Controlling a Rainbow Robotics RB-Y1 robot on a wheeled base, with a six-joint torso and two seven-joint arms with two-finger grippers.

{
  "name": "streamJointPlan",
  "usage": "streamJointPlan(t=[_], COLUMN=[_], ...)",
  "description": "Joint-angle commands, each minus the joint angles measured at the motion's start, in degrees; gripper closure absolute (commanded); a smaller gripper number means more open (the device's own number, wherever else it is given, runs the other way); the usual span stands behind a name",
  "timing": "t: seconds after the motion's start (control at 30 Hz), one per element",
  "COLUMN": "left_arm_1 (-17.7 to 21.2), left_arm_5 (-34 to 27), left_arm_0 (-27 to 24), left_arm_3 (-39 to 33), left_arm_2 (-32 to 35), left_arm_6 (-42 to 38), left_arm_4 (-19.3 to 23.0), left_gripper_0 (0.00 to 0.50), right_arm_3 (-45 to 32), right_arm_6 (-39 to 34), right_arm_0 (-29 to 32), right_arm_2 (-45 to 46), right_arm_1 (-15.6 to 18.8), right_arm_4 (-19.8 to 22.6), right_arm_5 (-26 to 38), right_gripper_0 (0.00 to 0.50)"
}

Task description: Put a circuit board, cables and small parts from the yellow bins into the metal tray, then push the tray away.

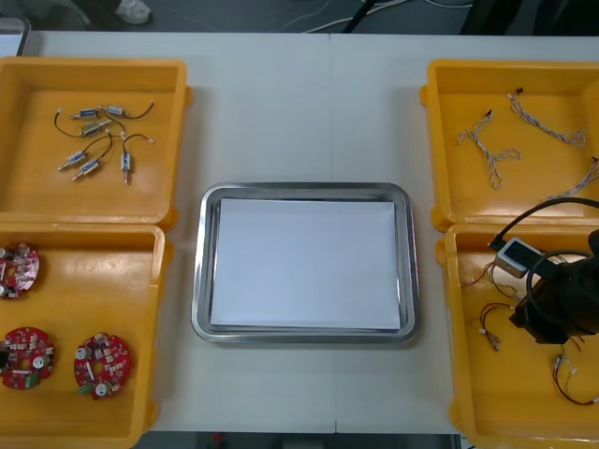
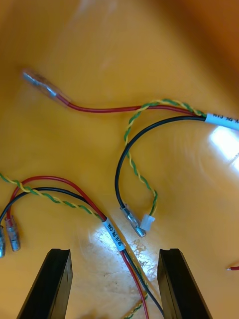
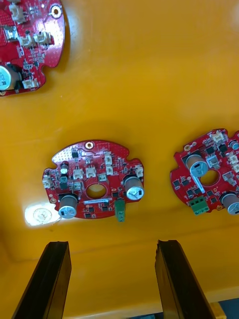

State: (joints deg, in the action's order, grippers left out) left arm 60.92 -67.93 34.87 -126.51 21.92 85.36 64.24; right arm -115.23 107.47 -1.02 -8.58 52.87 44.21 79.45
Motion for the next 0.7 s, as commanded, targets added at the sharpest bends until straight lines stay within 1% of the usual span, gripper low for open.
streamJointPlan(t=[0.03,0.1,0.27,0.47,0.53,0.6,0.7], left_arm_1=[2.36,2.27,1.92,1.39,1.21,1.13,1.04], left_arm_5=[-0.36,0.08,5.26,5.79,6.50,8.43,9.57], left_arm_0=[2.57,2.57,2.57,2.57,2.13,1.96,1.69], left_arm_3=[0.57,1.01,3.20,3.20,3.20,3.20,3.20], left_arm_2=[-0.56,-1.00,-3.99,-4.16,-4.95,-6.53,-7.68], left_arm_6=[1.74,1.65,1.83,1.65,1.65,1.39,1.03], left_arm_4=[-0.96,-1.14,-1.66,-2.54,-3.07,-4.92,-6.23], left_gripper_0=[0.000,0.000,0.000,0.000,0.000,0.000,0.000], right_arm_3=[0.80,1.59,2.03,2.11,2.11,2.11,2.11], right_arm_6=[2.22,2.48,2.92,3.01,3.01,3.09,3.09], right_arm_0=[1.37,1.37,1.46,1.63,1.63,1.63,1.72], right_arm_2=[-0.64,-0.64,-0.64,-1.26,-1.44,-1.61,-1.61], right_arm_1=[-1.54,-2.16,-3.39,-4.36,-4.36,-4.36,-4.36], right_arm_4=[-1.41,-1.32,-2.81,-4.48,-4.48,-4.39,-4.31], right_arm_5=[-0.43,-0.52,-0.52,-0.52,-0.52,-0.52,-0.52], right_gripper_0=[0.000,0.000,0.000,0.000,0.000,0.000,0.000])
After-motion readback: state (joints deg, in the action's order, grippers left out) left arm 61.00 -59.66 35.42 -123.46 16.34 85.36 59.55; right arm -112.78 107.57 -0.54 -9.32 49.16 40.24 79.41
